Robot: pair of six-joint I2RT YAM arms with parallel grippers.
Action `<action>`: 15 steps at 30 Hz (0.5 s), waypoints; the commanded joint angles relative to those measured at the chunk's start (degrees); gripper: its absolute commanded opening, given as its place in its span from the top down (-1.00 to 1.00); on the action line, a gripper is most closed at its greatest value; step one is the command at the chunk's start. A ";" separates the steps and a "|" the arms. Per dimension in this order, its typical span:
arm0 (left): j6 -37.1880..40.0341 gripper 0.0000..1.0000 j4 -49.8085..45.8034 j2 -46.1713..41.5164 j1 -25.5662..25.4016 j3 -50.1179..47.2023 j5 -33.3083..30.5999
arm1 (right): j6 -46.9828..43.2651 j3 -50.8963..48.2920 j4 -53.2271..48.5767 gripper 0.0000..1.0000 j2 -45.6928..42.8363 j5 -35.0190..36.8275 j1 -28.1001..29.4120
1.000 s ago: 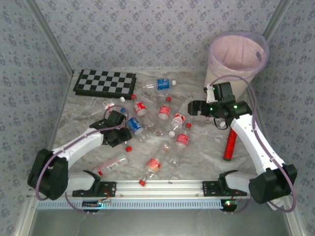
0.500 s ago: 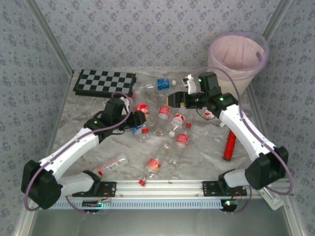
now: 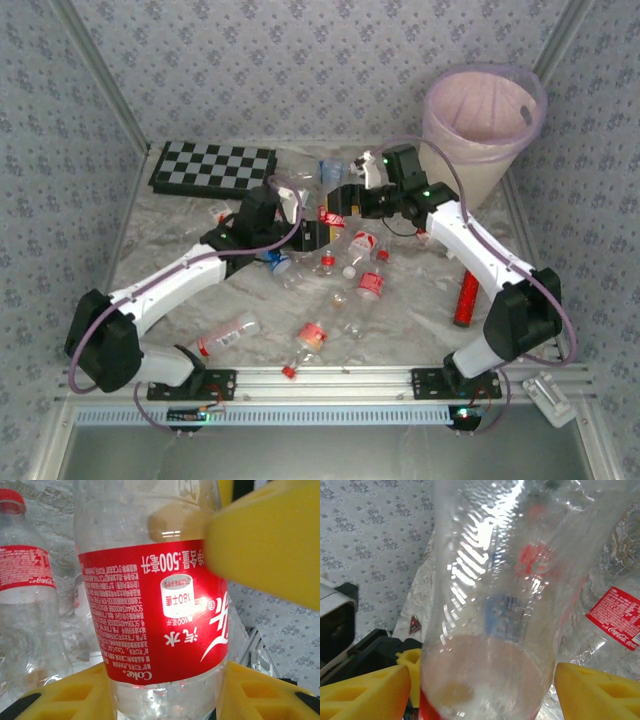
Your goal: Put the plastic bottles in the bin
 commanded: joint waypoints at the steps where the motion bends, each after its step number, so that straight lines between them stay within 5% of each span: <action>1: 1.20 0.19 2.65 0.34 -0.82 2.55 2.21 | 0.02 2.20 0.96 -0.50 0.23 2.37 -0.40; 10: 1.69 0.13 1.88 1.37 -1.31 3.30 1.24 | 1.42 1.51 4.70 -0.07 -1.16 0.24 -2.24; 15: 4.12 -0.68 -2.40 0.88 -1.23 5.04 -2.24 | 0.02 2.85 3.92 -0.01 -3.21 1.24 -4.36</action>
